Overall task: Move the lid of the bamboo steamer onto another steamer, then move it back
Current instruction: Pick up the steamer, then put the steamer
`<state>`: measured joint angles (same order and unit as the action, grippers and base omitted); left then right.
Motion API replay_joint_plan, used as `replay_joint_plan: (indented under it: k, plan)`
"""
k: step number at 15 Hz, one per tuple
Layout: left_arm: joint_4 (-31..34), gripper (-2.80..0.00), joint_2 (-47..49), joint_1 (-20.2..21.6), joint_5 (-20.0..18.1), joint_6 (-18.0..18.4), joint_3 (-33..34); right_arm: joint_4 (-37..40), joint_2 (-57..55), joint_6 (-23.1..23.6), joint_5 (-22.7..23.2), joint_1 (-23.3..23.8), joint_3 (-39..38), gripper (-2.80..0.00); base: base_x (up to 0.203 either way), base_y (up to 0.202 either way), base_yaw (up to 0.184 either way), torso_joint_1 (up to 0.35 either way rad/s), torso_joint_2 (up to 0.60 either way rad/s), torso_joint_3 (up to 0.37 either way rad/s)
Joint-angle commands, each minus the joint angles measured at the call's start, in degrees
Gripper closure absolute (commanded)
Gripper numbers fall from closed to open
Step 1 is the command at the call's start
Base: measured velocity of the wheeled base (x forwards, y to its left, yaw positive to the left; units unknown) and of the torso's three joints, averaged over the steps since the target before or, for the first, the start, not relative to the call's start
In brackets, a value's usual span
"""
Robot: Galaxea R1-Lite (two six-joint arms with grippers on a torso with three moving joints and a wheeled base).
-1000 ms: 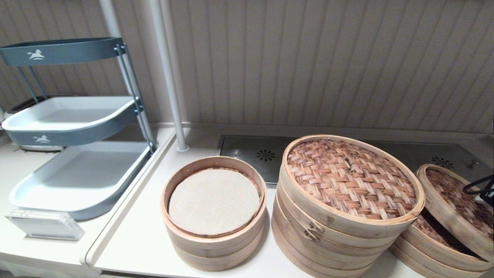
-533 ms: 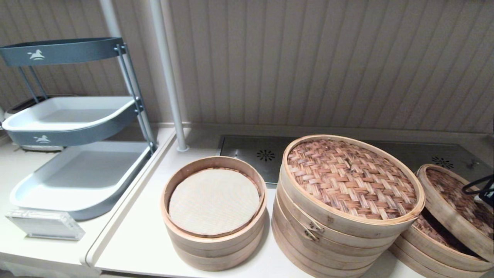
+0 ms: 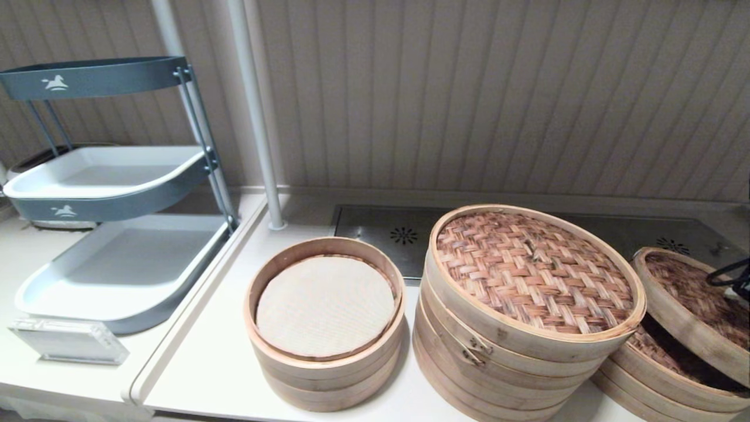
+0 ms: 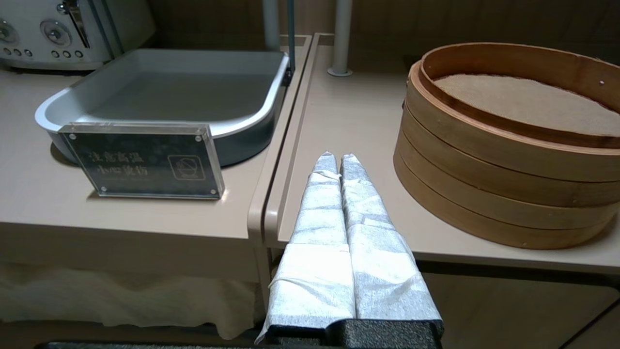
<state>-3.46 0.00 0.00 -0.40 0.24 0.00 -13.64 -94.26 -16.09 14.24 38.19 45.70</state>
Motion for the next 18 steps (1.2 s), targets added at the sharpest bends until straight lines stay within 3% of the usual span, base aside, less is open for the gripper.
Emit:
replay_joint_plan:
  k: [1, 10, 18]
  plan:
    - [-0.1, 0.00, -0.1, 0.1, 0.0, 0.0, 1.4, -0.1, 1.3, -0.1, 0.1, -0.1, 0.4, 0.00, 0.000, 0.000, 0.000, 0.000, 0.00, 0.000]
    - [-0.1, 0.00, -0.1, 0.0, 0.0, 0.0, 1.4, 5.0, 6.6, -0.3, -0.2, -1.8, 5.0, 0.00, 0.000, 0.000, 0.000, 0.000, 0.00, 0.000]
    - [-0.1, 0.00, -0.1, 0.1, 0.0, 0.0, 1.4, 15.2, 7.8, -0.5, -0.4, -6.0, 17.1, 0.00, 0.000, 0.000, 0.000, 0.000, 0.00, 0.000]
